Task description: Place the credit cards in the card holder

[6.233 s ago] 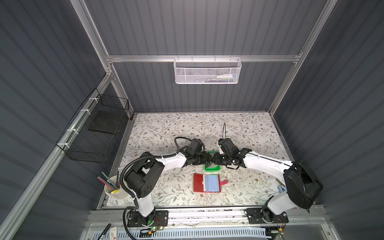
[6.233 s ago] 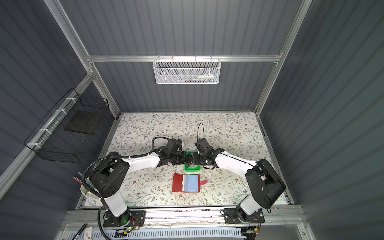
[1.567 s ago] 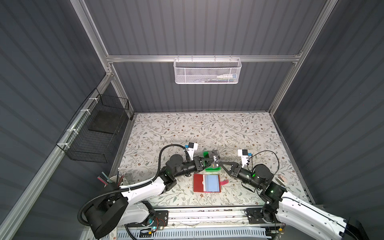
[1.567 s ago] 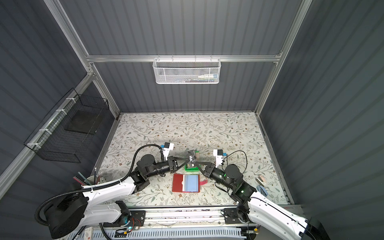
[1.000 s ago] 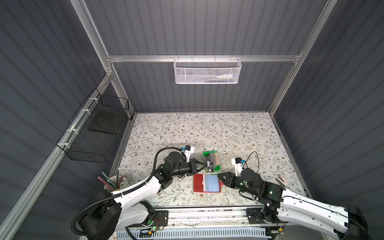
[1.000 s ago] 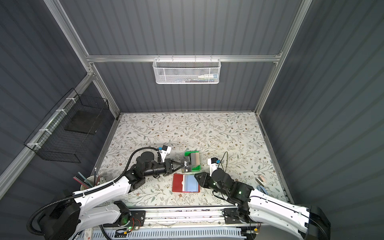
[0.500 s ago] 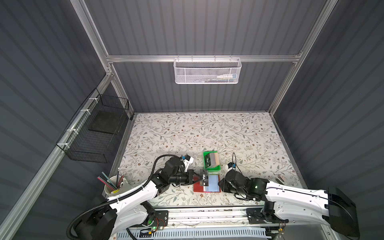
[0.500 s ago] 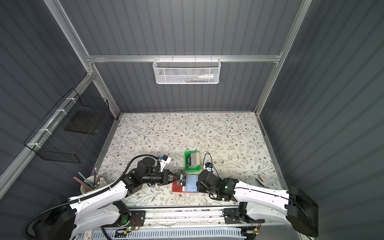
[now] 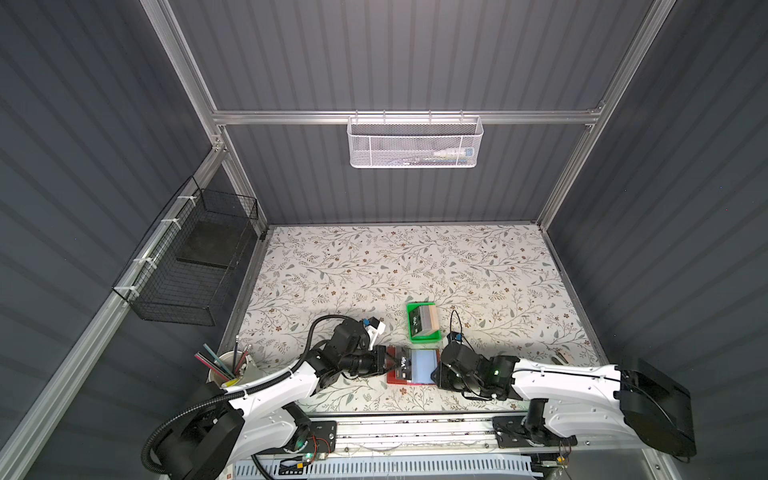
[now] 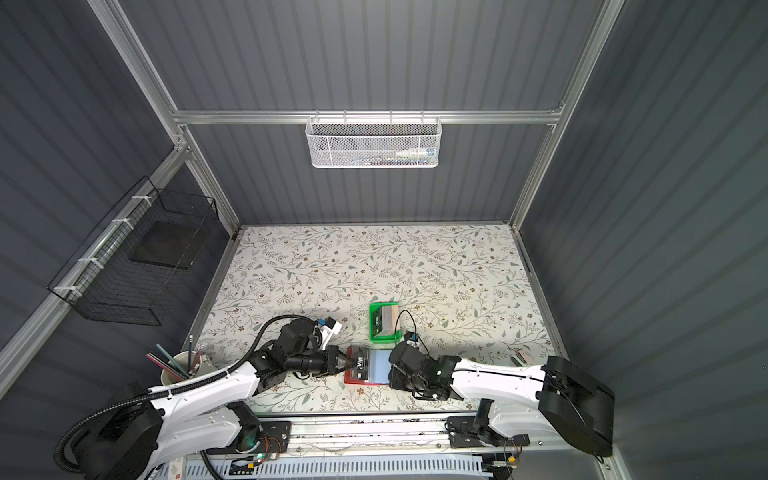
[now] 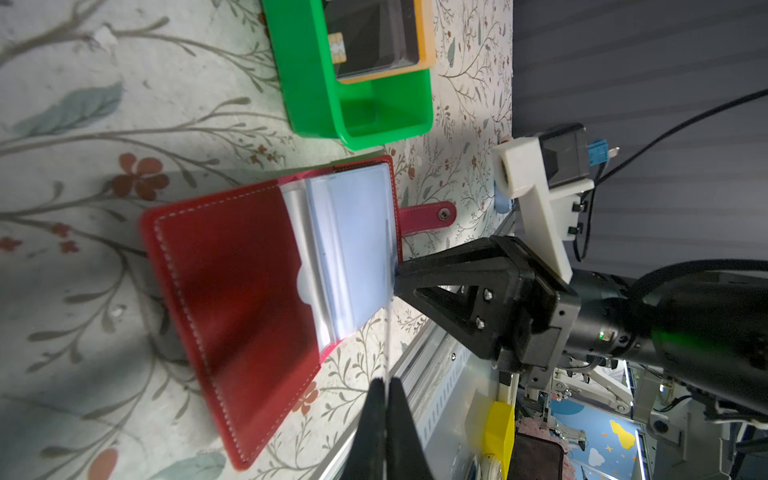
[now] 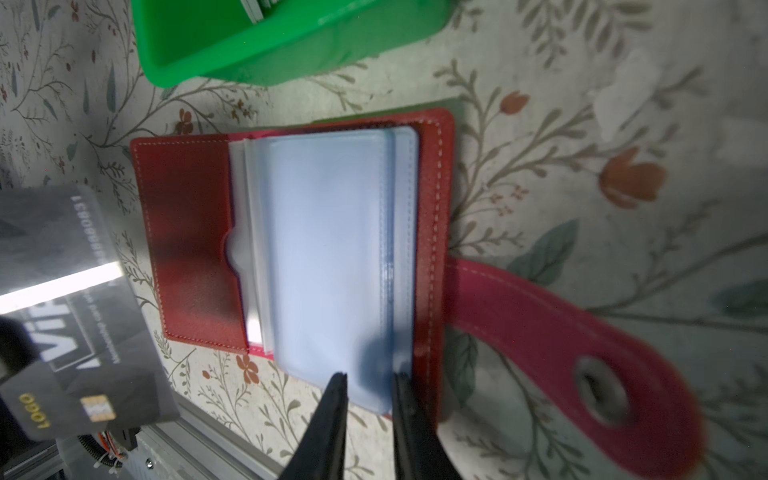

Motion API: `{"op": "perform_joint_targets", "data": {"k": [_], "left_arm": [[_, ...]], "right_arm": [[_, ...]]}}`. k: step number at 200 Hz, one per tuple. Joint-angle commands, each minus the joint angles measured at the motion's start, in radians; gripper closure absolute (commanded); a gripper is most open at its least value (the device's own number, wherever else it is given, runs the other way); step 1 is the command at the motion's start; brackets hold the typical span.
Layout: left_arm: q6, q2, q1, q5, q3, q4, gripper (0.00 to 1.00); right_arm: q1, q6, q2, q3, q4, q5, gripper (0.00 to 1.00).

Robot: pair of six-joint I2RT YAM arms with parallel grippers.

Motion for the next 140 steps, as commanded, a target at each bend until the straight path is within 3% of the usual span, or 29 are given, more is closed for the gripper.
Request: {"op": "perform_joint_targets", "data": {"k": [1,97,140], "left_arm": [[0.012,0.014,0.005,-0.031,-0.012,-0.013,1.0],[-0.098,0.101,0.004,-0.014,-0.064,0.19,1.0],[-0.102,0.137,0.004,-0.001,-0.052,0.218,1.0]], "right_arm": [[-0.011,0.014,0.023,-0.008,0.021,-0.012,0.77],[-0.02,0.022,-0.067,0.006,-0.142,0.108,0.79],[-0.034,0.001,-0.056,0.003,-0.119,0.078,0.79]]}}
